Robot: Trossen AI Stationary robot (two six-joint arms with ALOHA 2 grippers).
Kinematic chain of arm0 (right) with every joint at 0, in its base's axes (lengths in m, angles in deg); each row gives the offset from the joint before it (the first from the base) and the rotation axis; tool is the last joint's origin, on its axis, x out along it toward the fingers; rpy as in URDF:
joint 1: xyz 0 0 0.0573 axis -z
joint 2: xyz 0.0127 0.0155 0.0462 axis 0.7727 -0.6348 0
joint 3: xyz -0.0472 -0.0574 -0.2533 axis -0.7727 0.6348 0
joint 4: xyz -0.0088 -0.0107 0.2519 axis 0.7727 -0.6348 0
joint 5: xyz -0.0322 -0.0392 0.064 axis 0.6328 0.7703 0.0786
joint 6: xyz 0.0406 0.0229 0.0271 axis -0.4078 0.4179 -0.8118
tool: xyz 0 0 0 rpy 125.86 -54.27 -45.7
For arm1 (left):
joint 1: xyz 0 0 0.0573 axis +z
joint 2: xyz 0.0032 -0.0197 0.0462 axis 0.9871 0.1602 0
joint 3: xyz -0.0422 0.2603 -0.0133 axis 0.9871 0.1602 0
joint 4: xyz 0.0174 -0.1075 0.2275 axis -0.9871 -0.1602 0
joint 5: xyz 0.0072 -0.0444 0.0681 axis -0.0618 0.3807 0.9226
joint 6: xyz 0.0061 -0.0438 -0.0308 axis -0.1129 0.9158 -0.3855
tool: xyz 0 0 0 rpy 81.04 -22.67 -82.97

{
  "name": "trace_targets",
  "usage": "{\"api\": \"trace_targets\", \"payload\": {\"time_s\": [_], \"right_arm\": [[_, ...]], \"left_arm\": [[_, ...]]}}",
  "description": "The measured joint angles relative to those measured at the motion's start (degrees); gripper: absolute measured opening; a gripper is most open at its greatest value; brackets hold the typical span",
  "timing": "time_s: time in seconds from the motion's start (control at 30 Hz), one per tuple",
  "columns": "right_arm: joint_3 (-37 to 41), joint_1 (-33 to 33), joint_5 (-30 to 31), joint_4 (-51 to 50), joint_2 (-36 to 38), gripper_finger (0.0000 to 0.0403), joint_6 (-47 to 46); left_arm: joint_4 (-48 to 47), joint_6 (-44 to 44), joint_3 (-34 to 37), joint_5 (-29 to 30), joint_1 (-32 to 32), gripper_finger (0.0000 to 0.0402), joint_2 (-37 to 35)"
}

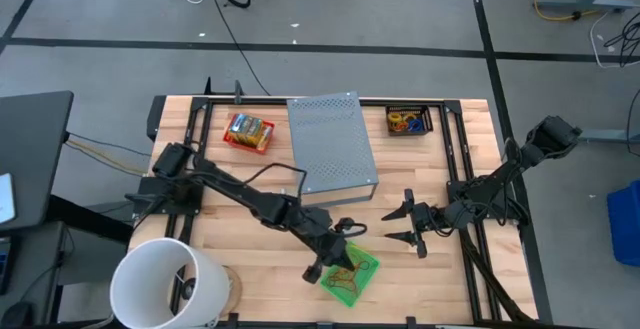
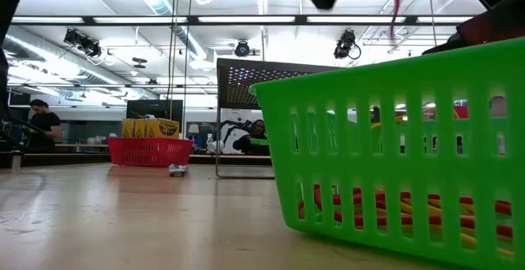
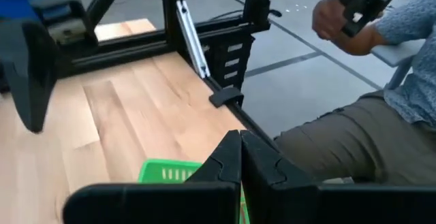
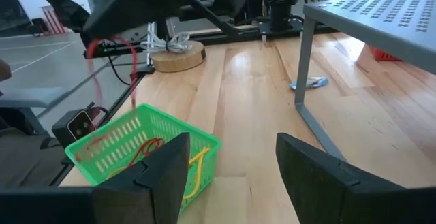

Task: Pick & Place Office Desk Supplies
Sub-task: Put the red rubber band into the green basket, then adjust the shelf on the table

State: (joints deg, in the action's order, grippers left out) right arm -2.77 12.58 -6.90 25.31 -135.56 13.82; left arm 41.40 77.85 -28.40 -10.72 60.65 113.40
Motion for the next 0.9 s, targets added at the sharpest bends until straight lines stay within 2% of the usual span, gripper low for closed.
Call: {"api": "trace_targets", "payload": {"time_s": [0.27, 0.57, 0.63, 0.8, 0.9], "right_arm": [[0.0, 0.0, 0.0, 0.0, 0.0, 0.0226, 0.0], [0.0, 0.0, 0.0, 0.0, 0.0, 0.0226, 0.0], [0.0, 0.0, 0.0, 0.0, 0.0, 0.0226, 0.0], [0.0, 0.0, 0.0, -0.4, 0.0, 0.0226, -0.3], [0.0, 0.0, 0.0, -0.4, 0.0, 0.0226, -0.4]], "left_arm": [[0.0, -1.1, 0.0, -0.5, 0.7, 0.0014, 3.2], [1.2, -0.8, 0.2, 0.6, 0.8, 0.0085, 5.0], [1.4, -2.4, 0.4, -0.9, 0.8, 0.0107, 5.5], [11.9, -5.0, 0.3, -8.4, 0.6, 0.0158, 6.2], [17.4, -4.8, 0.3, -10.6, 0.6, 0.0177, 6.2]]}}
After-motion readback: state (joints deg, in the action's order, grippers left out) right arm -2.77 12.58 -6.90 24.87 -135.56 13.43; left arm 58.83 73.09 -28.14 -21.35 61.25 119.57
